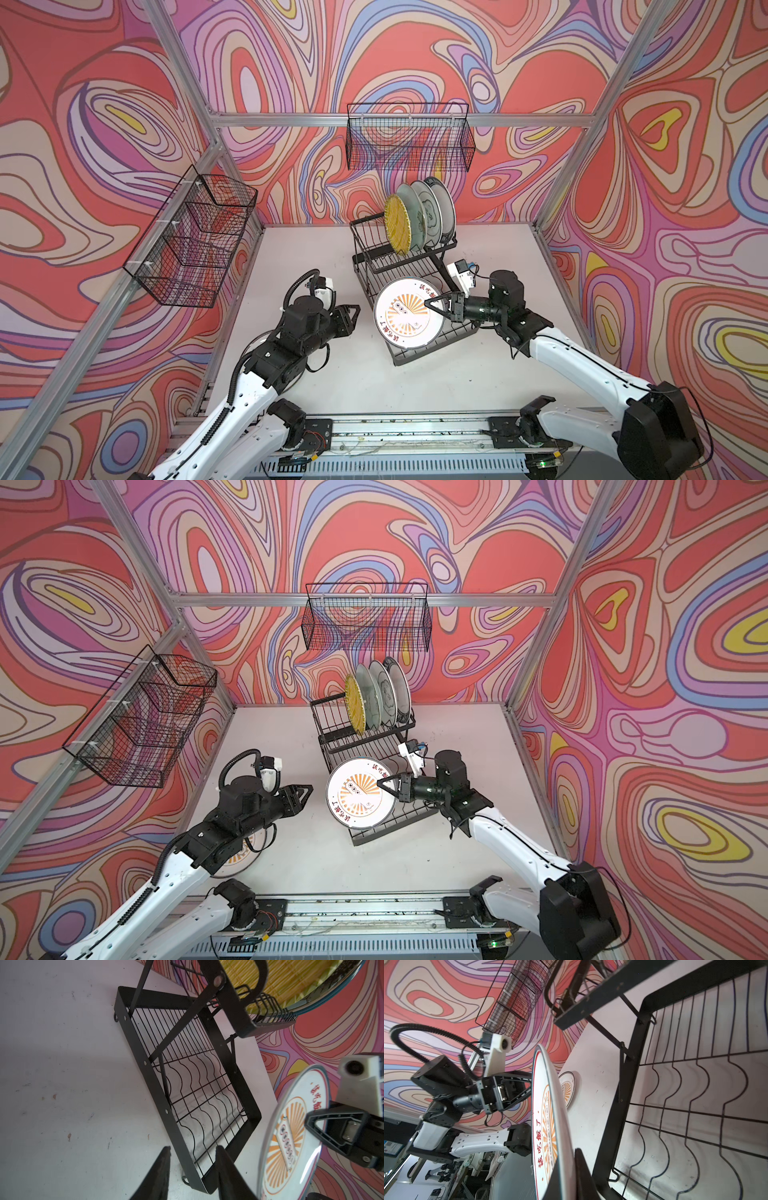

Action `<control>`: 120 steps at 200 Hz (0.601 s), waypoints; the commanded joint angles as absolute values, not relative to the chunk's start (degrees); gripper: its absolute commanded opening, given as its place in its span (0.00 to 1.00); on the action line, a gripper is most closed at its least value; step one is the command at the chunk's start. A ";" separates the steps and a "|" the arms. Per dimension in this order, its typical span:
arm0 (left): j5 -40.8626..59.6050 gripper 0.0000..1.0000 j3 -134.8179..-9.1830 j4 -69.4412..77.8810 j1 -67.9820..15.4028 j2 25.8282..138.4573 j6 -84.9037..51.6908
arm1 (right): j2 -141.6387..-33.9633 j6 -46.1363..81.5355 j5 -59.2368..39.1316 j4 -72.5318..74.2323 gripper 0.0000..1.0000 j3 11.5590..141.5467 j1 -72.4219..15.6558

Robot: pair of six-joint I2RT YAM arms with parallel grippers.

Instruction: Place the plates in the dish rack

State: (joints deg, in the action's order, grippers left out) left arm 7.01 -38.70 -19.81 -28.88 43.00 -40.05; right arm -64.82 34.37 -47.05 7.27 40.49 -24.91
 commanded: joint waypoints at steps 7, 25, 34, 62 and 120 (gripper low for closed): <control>6.54 0.39 -41.37 -22.47 -29.05 43.45 -38.33 | -62.16 31.60 -48.85 7.97 0.00 46.74 -25.34; 6.51 0.39 -42.67 -23.26 -29.01 43.81 -38.78 | -61.68 29.44 -45.75 7.21 0.00 50.80 -25.83; 6.80 0.39 -43.18 -23.54 -29.00 43.64 -38.86 | -61.31 26.99 -42.92 6.22 0.00 52.59 -26.69; 6.46 0.39 -43.43 -23.99 -29.35 41.25 -39.19 | -62.71 20.38 -33.56 -0.02 0.00 59.95 -28.94; 1.85 0.39 -44.21 -26.44 -32.01 38.43 -38.41 | -68.39 14.68 -12.32 -5.64 0.00 72.48 -34.88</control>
State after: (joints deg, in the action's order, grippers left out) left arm 4.36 -42.39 -24.10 -31.18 38.57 -39.27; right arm -65.93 19.22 -24.80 -2.92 67.94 -31.81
